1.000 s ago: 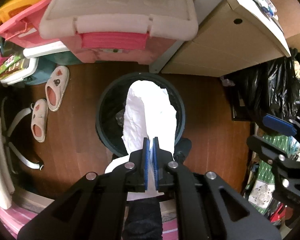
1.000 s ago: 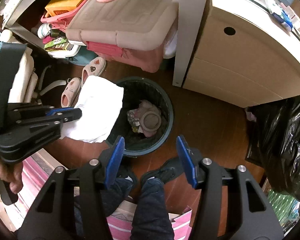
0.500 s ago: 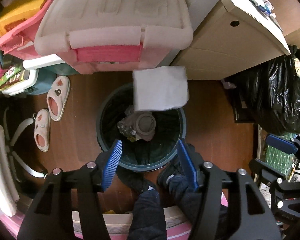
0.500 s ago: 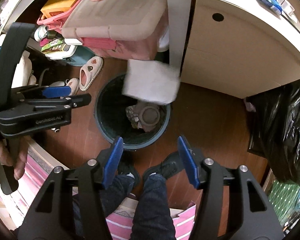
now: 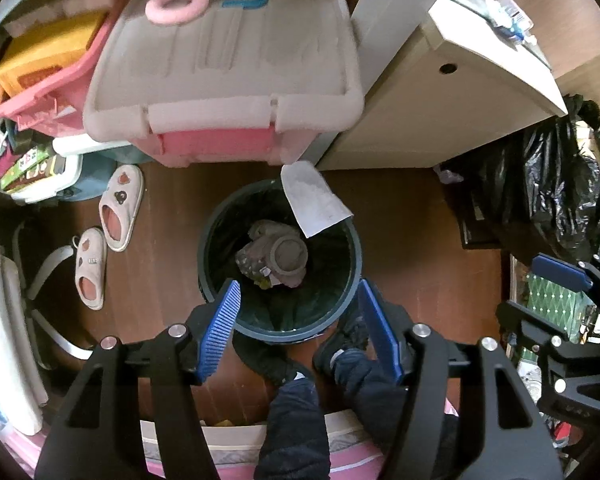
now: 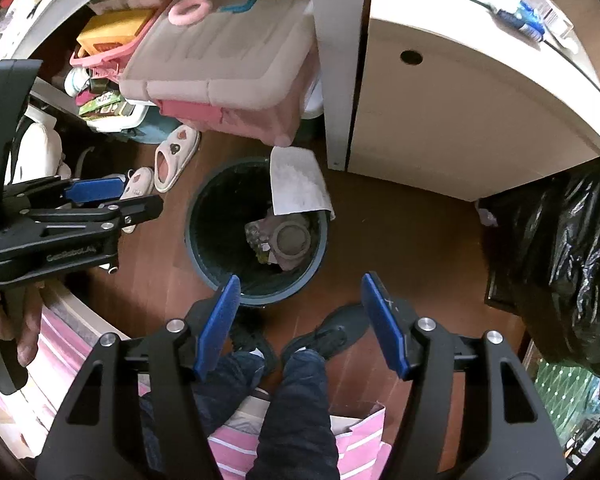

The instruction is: Collect trash

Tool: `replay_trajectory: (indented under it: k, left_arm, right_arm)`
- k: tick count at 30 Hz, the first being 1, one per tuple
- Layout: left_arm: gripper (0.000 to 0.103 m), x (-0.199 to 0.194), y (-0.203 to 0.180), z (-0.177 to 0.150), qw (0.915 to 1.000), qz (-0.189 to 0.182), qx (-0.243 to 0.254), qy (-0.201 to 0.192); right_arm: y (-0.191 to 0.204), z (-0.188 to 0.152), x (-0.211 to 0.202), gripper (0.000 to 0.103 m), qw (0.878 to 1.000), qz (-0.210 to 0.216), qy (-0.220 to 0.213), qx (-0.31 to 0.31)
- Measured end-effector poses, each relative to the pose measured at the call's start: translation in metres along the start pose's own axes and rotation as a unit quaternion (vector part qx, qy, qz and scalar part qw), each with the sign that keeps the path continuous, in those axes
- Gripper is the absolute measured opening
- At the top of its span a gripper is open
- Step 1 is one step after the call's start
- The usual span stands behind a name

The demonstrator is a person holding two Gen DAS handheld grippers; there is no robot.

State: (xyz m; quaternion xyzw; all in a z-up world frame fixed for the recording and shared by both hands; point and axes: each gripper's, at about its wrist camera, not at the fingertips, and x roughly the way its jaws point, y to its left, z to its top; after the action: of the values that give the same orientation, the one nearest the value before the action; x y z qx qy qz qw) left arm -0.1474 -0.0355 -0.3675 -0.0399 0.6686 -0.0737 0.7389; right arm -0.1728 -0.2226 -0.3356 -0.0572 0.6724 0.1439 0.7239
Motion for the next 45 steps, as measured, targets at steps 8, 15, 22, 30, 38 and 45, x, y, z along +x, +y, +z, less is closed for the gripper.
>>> replay_trajectory:
  k: [8, 15, 22, 30, 38, 45]
  left_arm:
    - [0.060, -0.054, -0.013, 0.012, 0.9996, -0.013, 0.007, -0.023]
    - [0.069, -0.109, -0.021, 0.014, 0.9991, -0.009, 0.021, -0.037]
    - [0.076, -0.134, -0.020, 0.000, 0.9985, -0.020, 0.021, -0.047]
    - [0.076, -0.103, -0.007, -0.012, 0.9995, -0.022, 0.000, -0.022]
    - [0.076, -0.077, -0.005, -0.016, 0.9998, -0.017, -0.008, -0.007]
    - [0.076, -0.059, -0.013, -0.012, 0.9997, -0.017, -0.018, -0.003]
  right_arm:
    - [-0.003, 0.008, -0.051, 0.065, 1.000, -0.013, -0.021, 0.015]
    - [0.014, 0.015, -0.103, 0.072, 0.999, -0.019, -0.045, 0.017]
    - [0.031, 0.010, -0.118, 0.075, 0.998, -0.019, -0.052, 0.024]
    - [0.035, 0.007, -0.086, 0.075, 0.999, -0.015, -0.030, 0.016]
    - [0.013, 0.010, -0.075, 0.075, 0.999, -0.018, -0.026, 0.024]
    - [-0.005, 0.013, -0.063, 0.075, 0.999, -0.015, -0.024, 0.025]
